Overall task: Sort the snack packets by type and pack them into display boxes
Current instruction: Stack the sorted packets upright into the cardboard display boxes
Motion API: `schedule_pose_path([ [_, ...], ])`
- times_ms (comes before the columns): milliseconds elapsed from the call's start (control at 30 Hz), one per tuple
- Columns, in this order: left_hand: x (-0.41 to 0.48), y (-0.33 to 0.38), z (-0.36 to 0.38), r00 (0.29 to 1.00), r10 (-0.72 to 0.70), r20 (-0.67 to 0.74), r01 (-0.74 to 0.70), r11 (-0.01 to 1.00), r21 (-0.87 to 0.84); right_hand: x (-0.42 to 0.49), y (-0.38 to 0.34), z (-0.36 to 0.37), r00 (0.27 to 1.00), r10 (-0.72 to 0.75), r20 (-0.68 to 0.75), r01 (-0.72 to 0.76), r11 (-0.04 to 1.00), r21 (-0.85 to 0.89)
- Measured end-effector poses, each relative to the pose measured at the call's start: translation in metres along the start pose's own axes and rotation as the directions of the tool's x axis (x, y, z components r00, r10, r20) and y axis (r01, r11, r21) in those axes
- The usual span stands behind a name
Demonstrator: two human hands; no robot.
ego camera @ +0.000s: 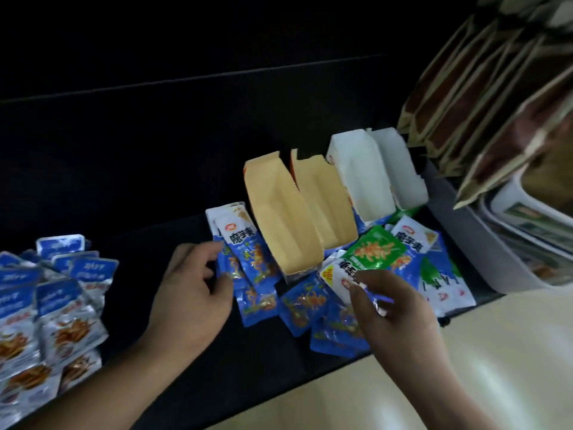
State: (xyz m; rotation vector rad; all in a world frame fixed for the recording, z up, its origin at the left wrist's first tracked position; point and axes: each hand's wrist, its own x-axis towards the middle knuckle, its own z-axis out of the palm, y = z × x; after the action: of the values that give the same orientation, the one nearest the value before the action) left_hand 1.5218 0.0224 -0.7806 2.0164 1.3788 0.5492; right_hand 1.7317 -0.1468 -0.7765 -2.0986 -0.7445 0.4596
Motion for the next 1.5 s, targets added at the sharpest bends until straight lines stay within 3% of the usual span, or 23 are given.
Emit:
schedule_pose_path([
  [67, -0.02, 0.023, 0.009, 0.981, 0.109, 0.161, -0.114, 0.993, 0.019, 0.006, 0.015, -0.009, 0.996, -0.07, -0.062, 0.059, 0.985, -0.161],
  [167, -0.036, 0.055, 0.042, 0.847, 0.259, 0.464, -0.336, 0.938, 0.089, 0.02, 0.039, -0.019, 0.991, -0.099, -0.092, 0.06, 0.934, -0.352],
  [267, -0.036, 0.082, 0.081, 0.764, 0.175, 0.622, -0.388, 0.894, 0.225, 0.032, 0.06, -0.021, 0.995, -0.096, -0.04, 0.073, 0.919, -0.387],
  [433, -0.035, 0.09, 0.134, 0.79, 0.162, 0.591, -0.407, 0.86, 0.308, 0.027, 0.09, -0.018, 0.985, -0.137, 0.103, 0.165, 0.918, -0.36],
  [567, -0.048, 0.077, 0.149, 0.808, 0.224, 0.544, -0.459, 0.819, 0.345, 0.027, 0.099, -0.028, 0.981, -0.143, 0.132, 0.182, 0.915, -0.361],
  [700, -0.048, 0.061, 0.149, 0.819, 0.487, 0.304, -0.566, 0.77, 0.293, 0.033, 0.091, -0.029, 0.986, -0.157, 0.06, 0.168, 0.939, -0.3],
  [800, -0.034, 0.072, 0.152, 0.849, 0.475, 0.232, -0.521, 0.823, 0.225, 0.036, 0.084, -0.026, 0.977, -0.195, -0.088, 0.169, 0.956, -0.24],
  [933, -0.03, 0.078, 0.164, 0.882, 0.398, 0.252, -0.458, 0.848, 0.267, 0.037, 0.08, -0.028, 0.988, -0.065, -0.142, 0.039, 0.982, -0.184],
  [1133, -0.025, 0.09, 0.152, 0.904, 0.408, 0.129, -0.413, 0.911, 0.01, 0.05, 0.074, -0.035, 0.99, -0.001, -0.144, -0.033, 0.972, -0.234],
  [1233, -0.038, 0.101, 0.124, 0.948, 0.297, 0.113, -0.261, 0.93, -0.26, 0.034, 0.042, -0.042, 0.973, 0.067, -0.22, -0.081, 0.995, -0.056],
  [1267, -0.045, 0.103, 0.114, 0.964, 0.235, 0.127, -0.183, 0.927, -0.327, 0.027, 0.028, -0.045, 0.976, 0.157, -0.152, -0.142, 0.984, 0.104],
  [1333, -0.057, 0.101, 0.094, 0.974, 0.144, 0.174, -0.064, 0.915, -0.398, 0.007, -0.003, -0.043, 0.946, 0.26, 0.194, -0.319, 0.852, 0.414],
  [1400, -0.065, 0.092, 0.075, 0.969, 0.172, 0.174, -0.092, 0.916, -0.392, -0.011, -0.028, -0.035, 0.874, 0.234, 0.427, -0.444, 0.742, 0.502],
  [1500, -0.065, 0.071, 0.046, 0.95, 0.218, 0.225, -0.125, 0.922, -0.366, -0.025, -0.04, -0.013, 0.845, 0.199, 0.496, -0.456, 0.752, 0.475],
])
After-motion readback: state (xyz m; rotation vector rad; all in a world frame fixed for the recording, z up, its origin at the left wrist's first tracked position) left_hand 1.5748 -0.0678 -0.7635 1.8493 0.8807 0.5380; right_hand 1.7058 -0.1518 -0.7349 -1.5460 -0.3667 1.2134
